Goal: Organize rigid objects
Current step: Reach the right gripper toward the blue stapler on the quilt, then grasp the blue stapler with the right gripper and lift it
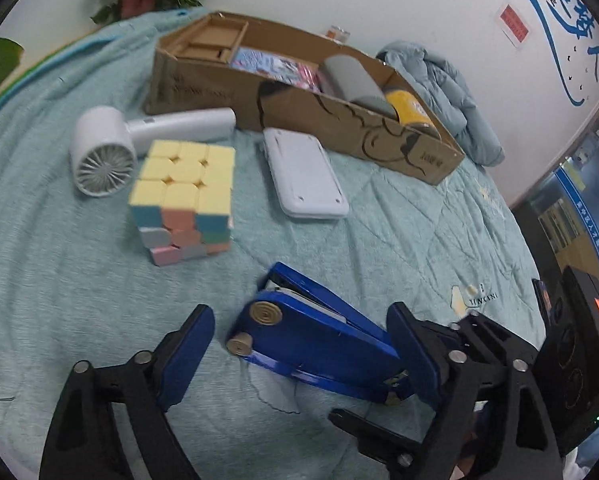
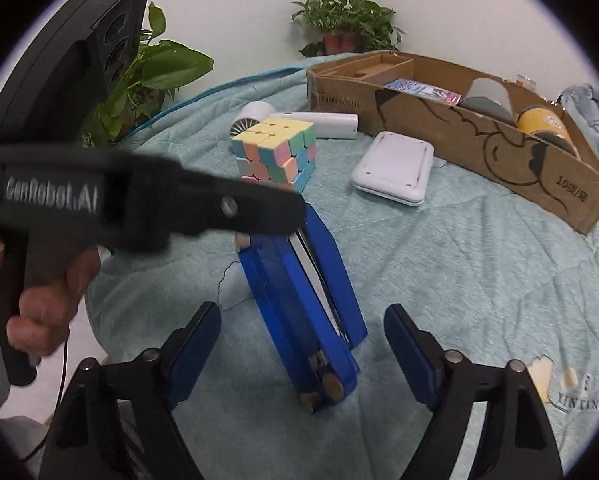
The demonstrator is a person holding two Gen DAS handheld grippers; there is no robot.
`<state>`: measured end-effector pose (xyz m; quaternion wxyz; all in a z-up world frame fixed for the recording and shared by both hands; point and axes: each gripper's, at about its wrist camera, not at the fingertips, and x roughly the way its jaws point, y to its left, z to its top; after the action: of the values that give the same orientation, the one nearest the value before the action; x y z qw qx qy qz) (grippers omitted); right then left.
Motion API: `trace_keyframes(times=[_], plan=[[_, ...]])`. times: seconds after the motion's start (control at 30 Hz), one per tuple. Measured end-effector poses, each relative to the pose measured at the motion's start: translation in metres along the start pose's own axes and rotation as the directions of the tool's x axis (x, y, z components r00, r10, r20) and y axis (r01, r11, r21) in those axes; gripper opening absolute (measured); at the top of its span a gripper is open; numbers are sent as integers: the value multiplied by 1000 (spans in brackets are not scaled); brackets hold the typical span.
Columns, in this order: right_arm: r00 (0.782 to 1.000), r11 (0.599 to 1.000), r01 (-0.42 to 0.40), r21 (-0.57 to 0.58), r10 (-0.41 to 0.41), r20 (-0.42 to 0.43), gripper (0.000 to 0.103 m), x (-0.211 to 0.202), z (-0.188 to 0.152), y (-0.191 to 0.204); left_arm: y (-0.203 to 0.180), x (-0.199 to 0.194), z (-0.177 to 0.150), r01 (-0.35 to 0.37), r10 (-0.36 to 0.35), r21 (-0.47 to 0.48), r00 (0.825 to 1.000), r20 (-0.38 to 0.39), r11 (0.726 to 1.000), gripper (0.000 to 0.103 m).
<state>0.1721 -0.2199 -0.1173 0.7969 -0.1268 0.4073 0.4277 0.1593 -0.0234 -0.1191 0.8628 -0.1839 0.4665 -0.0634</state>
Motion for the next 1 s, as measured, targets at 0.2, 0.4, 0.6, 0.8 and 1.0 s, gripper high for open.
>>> trace_keyframes(times=[0.2, 0.4, 0.6, 0.8, 1.0], plan=[[998, 999, 40, 0, -40, -44, 45, 16, 0, -4, -8, 17, 5, -36, 36, 31, 999, -11, 999, 74], [995, 995, 97, 9, -96, -18, 39, 7, -8, -13, -31, 34, 19, 40, -39, 49, 999, -16, 998, 74], [973, 967, 232, 102, -230, -34, 39, -13, -18, -49, -62, 43, 41, 197, -197, 63, 980, -5, 978, 74], [921, 902, 389, 187, -383, -70, 39, -24, -15, -97, -50, 42, 37, 147, -146, 53, 989, -18, 988, 74], [810, 804, 586, 99, -580, -83, 39, -10, -1, -84, -34, 34, 35, 132, -132, 38, 991, -1, 990, 79]])
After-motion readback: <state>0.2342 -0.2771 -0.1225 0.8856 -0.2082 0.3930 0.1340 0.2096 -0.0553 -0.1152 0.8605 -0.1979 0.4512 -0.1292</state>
